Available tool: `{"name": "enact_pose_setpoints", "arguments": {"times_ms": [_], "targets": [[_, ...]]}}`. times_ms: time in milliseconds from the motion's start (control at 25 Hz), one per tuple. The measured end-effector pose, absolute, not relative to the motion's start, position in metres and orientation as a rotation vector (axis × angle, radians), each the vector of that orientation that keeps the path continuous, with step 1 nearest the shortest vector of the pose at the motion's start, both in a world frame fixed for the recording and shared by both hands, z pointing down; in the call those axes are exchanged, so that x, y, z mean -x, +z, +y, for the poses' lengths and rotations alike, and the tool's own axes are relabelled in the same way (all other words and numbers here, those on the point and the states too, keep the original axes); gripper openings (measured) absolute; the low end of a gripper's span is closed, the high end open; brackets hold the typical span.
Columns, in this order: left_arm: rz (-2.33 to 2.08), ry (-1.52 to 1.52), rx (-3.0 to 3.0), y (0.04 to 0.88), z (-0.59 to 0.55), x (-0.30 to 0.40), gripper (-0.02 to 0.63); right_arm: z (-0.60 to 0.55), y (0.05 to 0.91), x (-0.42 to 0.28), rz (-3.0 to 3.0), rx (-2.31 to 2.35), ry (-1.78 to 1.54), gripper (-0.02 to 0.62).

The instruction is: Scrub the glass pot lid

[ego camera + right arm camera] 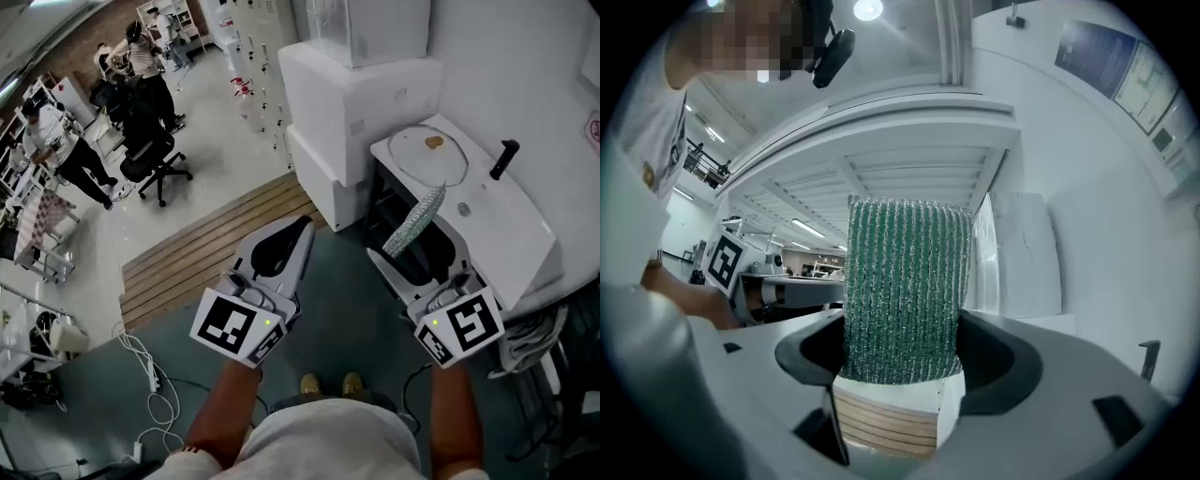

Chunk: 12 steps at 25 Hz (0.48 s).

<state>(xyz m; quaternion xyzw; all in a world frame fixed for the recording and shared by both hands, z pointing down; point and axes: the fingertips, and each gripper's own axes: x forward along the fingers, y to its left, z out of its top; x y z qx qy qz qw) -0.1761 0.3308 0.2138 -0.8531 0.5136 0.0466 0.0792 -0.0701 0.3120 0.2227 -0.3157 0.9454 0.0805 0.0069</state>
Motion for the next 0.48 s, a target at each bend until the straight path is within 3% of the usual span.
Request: {"name": "enact_pose_setpoints", "arguments": {"times_ms": [480], "targets": [[1.571, 0.125, 2.504, 0.208, 0.302, 0.127, 0.015, 0.289, 0.223, 0.009, 2.939, 0.989, 0.241, 0.348]]}}
